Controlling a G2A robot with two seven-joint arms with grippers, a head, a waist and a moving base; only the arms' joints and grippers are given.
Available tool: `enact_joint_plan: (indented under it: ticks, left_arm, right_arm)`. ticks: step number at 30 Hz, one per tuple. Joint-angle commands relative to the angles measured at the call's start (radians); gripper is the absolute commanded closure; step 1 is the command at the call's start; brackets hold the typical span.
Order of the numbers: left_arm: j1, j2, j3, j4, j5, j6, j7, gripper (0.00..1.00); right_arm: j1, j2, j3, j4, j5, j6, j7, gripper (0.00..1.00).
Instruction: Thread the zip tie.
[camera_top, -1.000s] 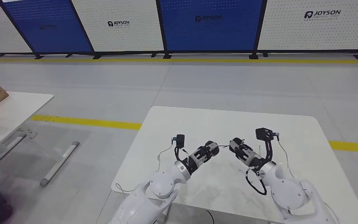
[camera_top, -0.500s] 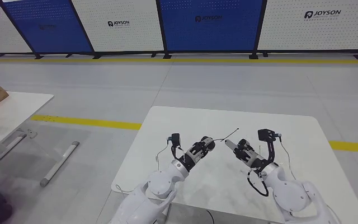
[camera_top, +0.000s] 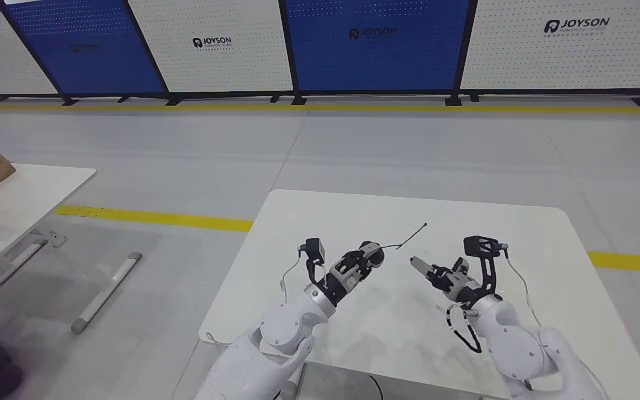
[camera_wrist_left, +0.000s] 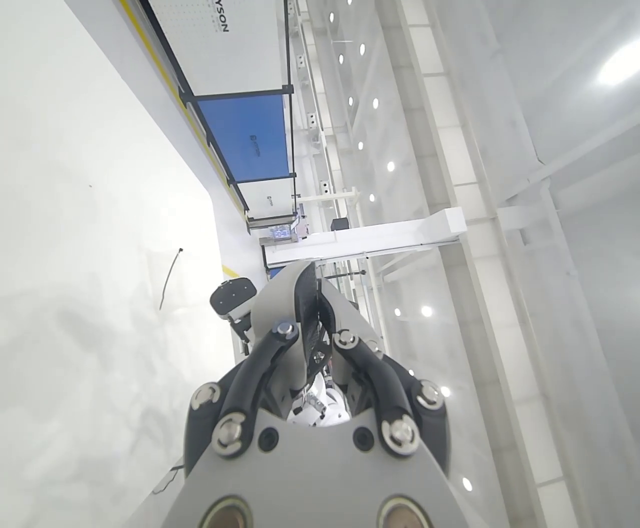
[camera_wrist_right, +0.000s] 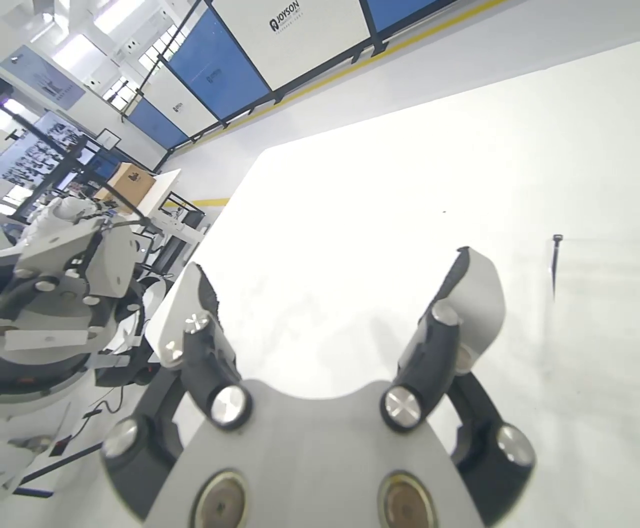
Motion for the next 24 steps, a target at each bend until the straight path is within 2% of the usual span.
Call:
enact_joint_plan:
  ticks: [1, 2, 3, 5, 6, 13, 23, 24]
  left_arm:
    - [-0.002, -0.002, 0.004, -0.001, 0.004, 0.000, 0.011, 1.00]
    - [-0.003, -0.002, 0.006, -0.002, 0.005, -0.002, 0.016, 1.00]
    - [-0.003, -0.004, 0.011, -0.004, 0.004, -0.008, 0.026, 1.00]
    - [-0.006, -0.007, 0.018, -0.004, 0.001, -0.011, 0.033, 1.00]
    - [-0.008, -0.008, 0.022, -0.003, 0.001, -0.011, 0.039, 1.00]
    - [-0.008, -0.008, 0.022, -0.003, 0.001, -0.011, 0.039, 1.00]
    - [-0.008, -0.016, 0.050, -0.006, 0.035, -0.023, 0.079, 1.00]
    - [-0.008, -0.017, 0.051, -0.005, 0.039, -0.024, 0.083, 1.00]
  right_arm:
    - [0.000, 0.001, -0.004, 0.003, -0.018, -0.025, -0.011, 0.00]
    - [0.002, 0.001, -0.006, 0.003, -0.022, -0.045, -0.017, 0.00]
    - [0.007, 0.001, -0.009, 0.012, -0.025, -0.113, -0.036, 0.00]
    - [0.021, 0.004, -0.002, 0.059, -0.014, -0.210, -0.045, 0.00]
    - [0.039, 0.005, 0.009, 0.100, -0.001, -0.238, -0.044, 0.00]
    - [0.043, 0.005, 0.011, 0.108, 0.000, -0.244, -0.042, 0.00]
    - [0.015, -0.011, -0.056, 0.083, -0.088, -0.176, -0.181, 0.00]
    - [0.013, -0.012, -0.058, 0.080, -0.089, -0.176, -0.186, 0.07]
